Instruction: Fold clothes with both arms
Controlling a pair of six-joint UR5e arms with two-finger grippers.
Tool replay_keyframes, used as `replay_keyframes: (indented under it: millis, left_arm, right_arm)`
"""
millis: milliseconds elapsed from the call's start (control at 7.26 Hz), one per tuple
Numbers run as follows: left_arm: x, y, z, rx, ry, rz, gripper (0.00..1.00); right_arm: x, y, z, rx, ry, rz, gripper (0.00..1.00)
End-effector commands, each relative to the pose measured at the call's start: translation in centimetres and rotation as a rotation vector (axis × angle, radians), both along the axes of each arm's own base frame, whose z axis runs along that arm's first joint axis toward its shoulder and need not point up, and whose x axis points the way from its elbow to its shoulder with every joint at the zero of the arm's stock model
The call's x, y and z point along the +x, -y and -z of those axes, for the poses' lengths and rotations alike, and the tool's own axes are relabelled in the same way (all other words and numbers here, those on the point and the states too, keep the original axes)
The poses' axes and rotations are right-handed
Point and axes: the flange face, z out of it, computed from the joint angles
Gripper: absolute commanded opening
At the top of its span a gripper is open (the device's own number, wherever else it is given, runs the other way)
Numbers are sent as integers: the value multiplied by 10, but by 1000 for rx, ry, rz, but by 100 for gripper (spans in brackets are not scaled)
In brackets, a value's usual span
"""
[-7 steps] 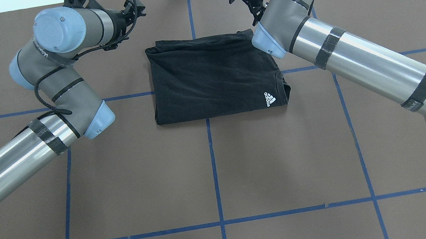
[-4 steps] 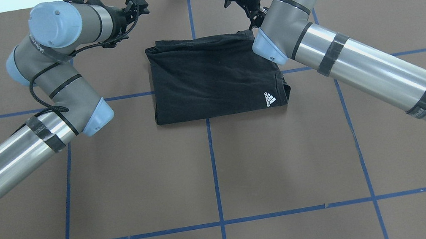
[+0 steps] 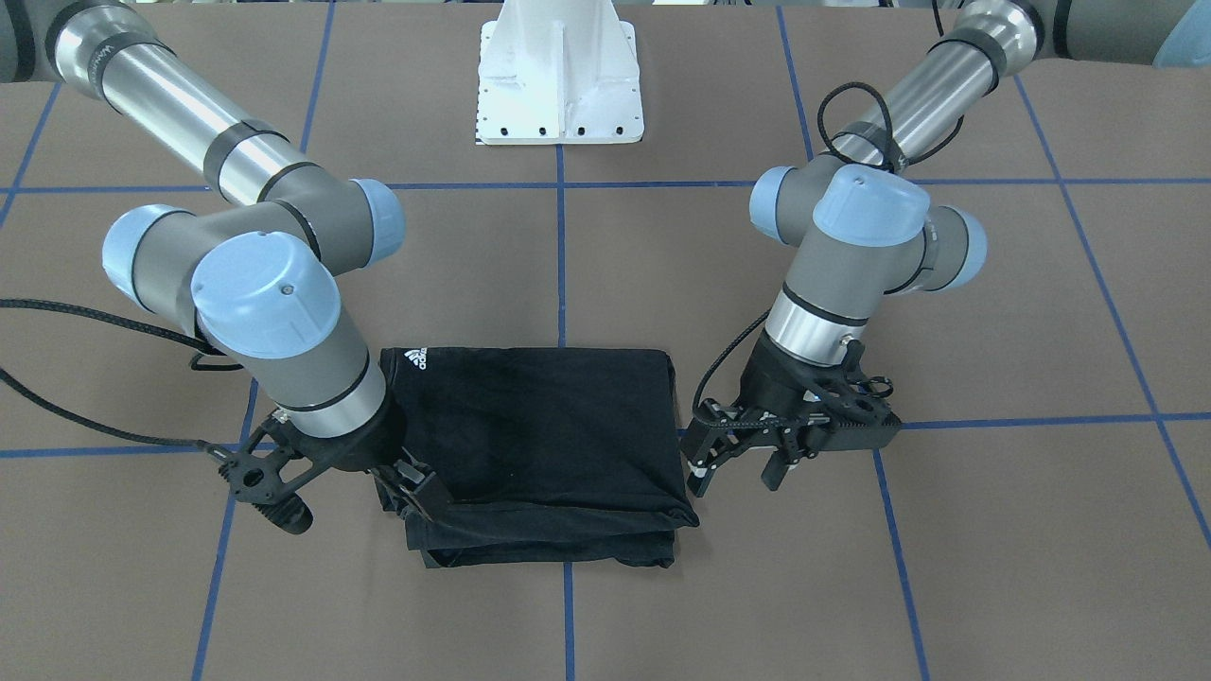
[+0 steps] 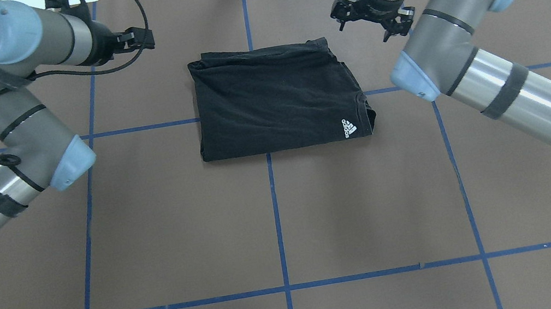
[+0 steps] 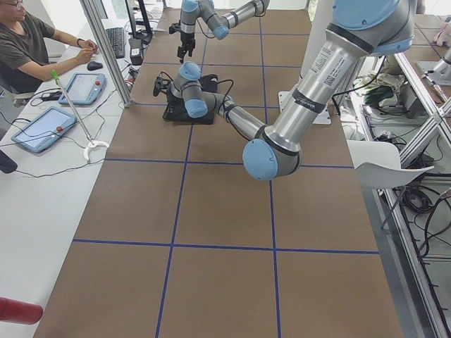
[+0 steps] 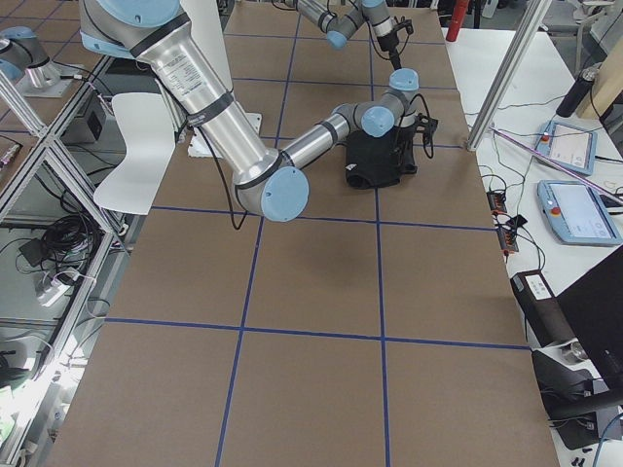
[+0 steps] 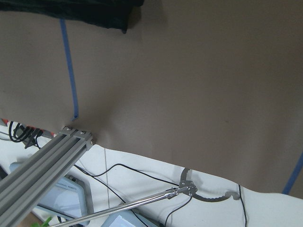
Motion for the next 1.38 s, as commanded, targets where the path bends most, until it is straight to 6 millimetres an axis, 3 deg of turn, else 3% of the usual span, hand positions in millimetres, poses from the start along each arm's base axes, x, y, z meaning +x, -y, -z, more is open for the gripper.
replay_keyframes:
  millis: [0, 275, 413, 551, 688, 826, 964, 1101, 1239]
  left_arm:
    - [-106, -12, -72, 112, 129, -175, 99]
    - [-191, -11, -142, 161, 301, -214, 99]
    - [-238, -10, -162, 164, 337, -272, 99]
    - [-299, -20, -194, 177, 346, -307, 99]
    - [-344, -42, -227, 181, 325, -334, 99]
    - [-366, -57, -246, 151, 300, -322, 99]
    - [-400, -69, -260, 119, 304, -276, 99]
    - [-403, -106, -300, 83, 318, -308, 99]
    - [-418, -120, -311, 64, 319, -289, 99]
  right_arm:
    - [109, -16, -70, 91, -1, 164, 100]
    - [174, -39, -142, 132, -36, 257, 100]
    - [207, -48, -174, 150, -59, 291, 100]
    - [250, -59, -206, 163, -46, 324, 100]
    - [294, -80, -240, 174, -28, 346, 100]
    - [323, -102, -272, 190, -43, 376, 100]
    - [340, -118, -291, 210, -38, 410, 100]
    - [352, -128, -298, 204, -19, 397, 100]
    - [354, -139, -298, 201, -24, 395, 100]
